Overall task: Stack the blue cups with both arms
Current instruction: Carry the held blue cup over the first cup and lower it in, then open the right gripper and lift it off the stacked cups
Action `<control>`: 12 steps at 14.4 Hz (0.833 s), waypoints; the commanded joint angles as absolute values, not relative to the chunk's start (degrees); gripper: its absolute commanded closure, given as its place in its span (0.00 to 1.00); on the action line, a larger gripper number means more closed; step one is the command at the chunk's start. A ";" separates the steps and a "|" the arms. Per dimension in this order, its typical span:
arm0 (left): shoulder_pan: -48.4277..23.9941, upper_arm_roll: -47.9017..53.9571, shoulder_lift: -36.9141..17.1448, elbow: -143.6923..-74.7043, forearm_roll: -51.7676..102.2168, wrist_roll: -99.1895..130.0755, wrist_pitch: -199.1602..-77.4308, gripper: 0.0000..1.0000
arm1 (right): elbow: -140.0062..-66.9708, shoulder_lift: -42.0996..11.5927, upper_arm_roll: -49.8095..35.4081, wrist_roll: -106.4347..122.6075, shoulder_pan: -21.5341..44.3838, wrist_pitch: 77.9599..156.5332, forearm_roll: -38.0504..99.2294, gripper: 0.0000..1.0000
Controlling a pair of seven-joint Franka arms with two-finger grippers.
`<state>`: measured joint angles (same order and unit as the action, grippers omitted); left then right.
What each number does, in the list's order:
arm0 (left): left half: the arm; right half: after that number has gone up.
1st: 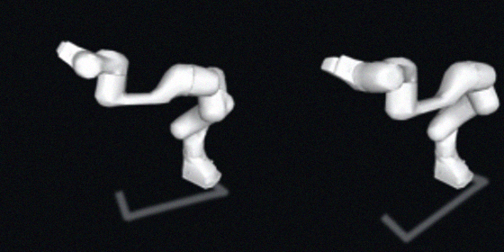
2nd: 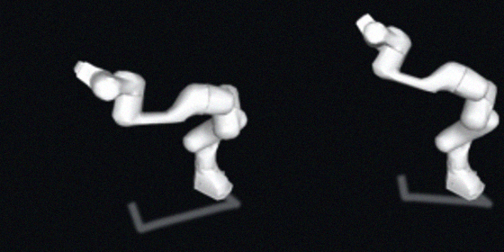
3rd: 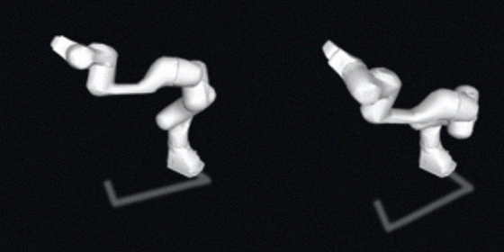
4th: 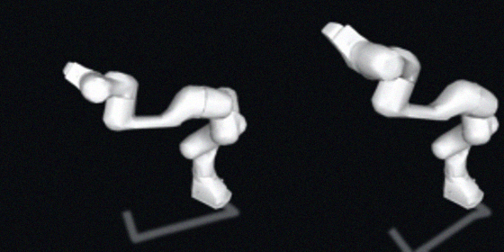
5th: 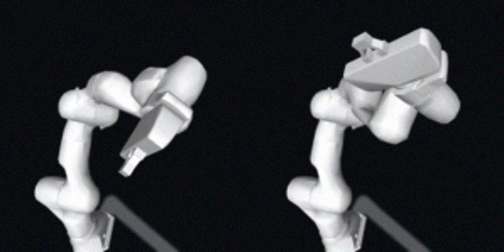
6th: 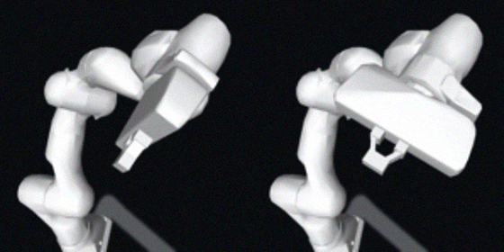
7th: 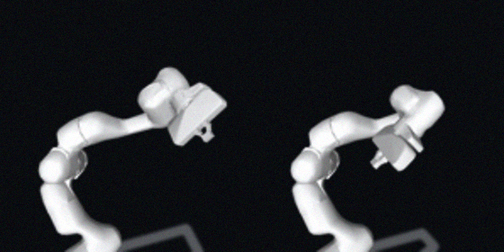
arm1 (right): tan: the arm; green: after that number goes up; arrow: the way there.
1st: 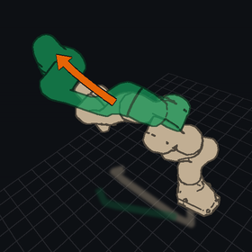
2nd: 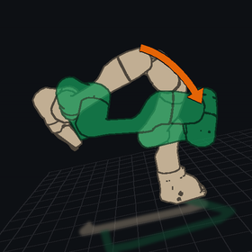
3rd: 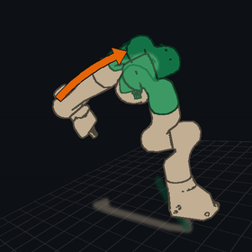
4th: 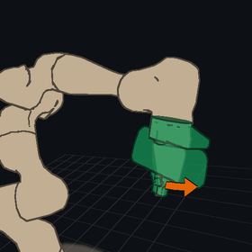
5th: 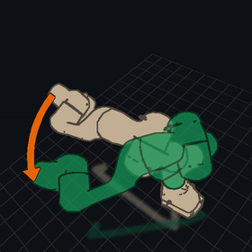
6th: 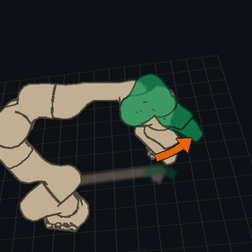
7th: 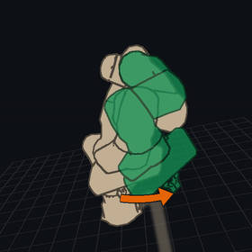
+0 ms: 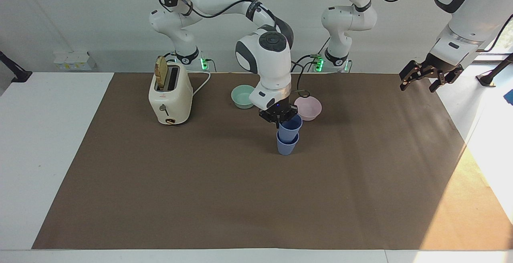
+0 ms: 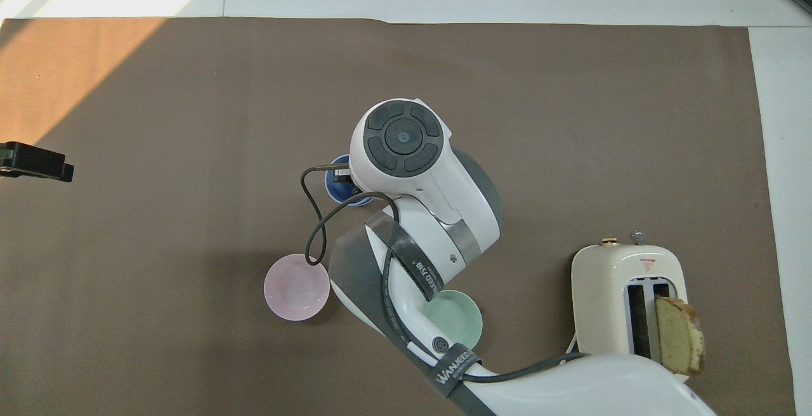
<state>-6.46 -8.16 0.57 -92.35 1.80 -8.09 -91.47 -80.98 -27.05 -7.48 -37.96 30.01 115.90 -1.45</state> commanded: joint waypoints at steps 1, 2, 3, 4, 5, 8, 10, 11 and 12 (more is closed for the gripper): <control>-5.80 -7.82 0.18 -91.14 1.23 -8.53 -90.26 0.00 | -79.98 -27.60 -7.82 -38.94 29.45 116.54 -3.52 0.00; -5.80 -7.82 0.18 -91.14 1.23 -8.53 -90.26 0.00 | -79.89 -27.51 -7.74 -38.76 29.10 115.93 -3.43 0.00; -5.80 -7.82 0.18 -91.14 1.23 -8.53 -90.26 0.00 | -79.89 -27.07 -7.30 -38.59 28.92 115.32 -3.25 0.00; -5.80 -7.82 0.18 -91.14 1.23 -8.53 -90.26 0.00 | -79.89 -26.37 -6.77 -38.41 27.44 114.62 -3.16 0.00; -5.80 -7.82 0.18 -91.14 1.23 -8.53 -90.26 0.00 | -80.07 -24.37 -7.03 -37.10 24.38 113.04 -3.16 0.00; -5.80 -7.82 0.18 -91.14 1.23 -8.53 -90.26 0.00 | -80.24 -19.53 -6.86 -22.72 17.78 106.02 -2.55 0.00; -5.80 -7.82 0.18 -91.14 1.23 -8.53 -90.26 0.00 | -80.33 -16.80 -6.86 -15.85 12.85 102.58 -2.81 0.00; -5.80 -7.82 0.18 -91.14 1.23 -8.53 -90.26 0.00 | -80.42 -15.48 -6.77 -13.65 10.83 101.44 -3.16 0.00; -5.80 -7.82 0.18 -91.23 1.23 -8.53 -90.26 0.00 | -80.42 -14.25 -6.68 -12.67 9.16 100.03 -3.43 0.00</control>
